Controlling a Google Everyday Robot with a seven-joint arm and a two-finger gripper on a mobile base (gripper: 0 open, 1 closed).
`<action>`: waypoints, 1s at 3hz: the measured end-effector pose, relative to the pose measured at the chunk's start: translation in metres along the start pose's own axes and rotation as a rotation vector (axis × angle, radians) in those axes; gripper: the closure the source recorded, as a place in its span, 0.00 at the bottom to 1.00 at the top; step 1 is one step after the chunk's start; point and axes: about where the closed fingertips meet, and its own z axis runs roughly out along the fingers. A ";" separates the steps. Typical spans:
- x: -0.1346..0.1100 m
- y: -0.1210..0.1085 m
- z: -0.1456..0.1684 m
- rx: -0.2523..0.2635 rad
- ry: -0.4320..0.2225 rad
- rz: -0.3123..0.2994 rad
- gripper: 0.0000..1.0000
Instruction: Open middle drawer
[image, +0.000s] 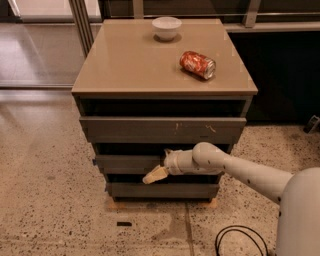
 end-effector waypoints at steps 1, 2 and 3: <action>0.003 -0.004 0.013 -0.047 0.028 0.010 0.00; 0.002 0.007 0.009 -0.068 0.029 0.003 0.00; 0.015 0.036 -0.006 -0.117 0.026 0.030 0.00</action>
Offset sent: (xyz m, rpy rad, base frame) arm -0.0247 0.0081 -0.0033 0.0040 0.0560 0.0777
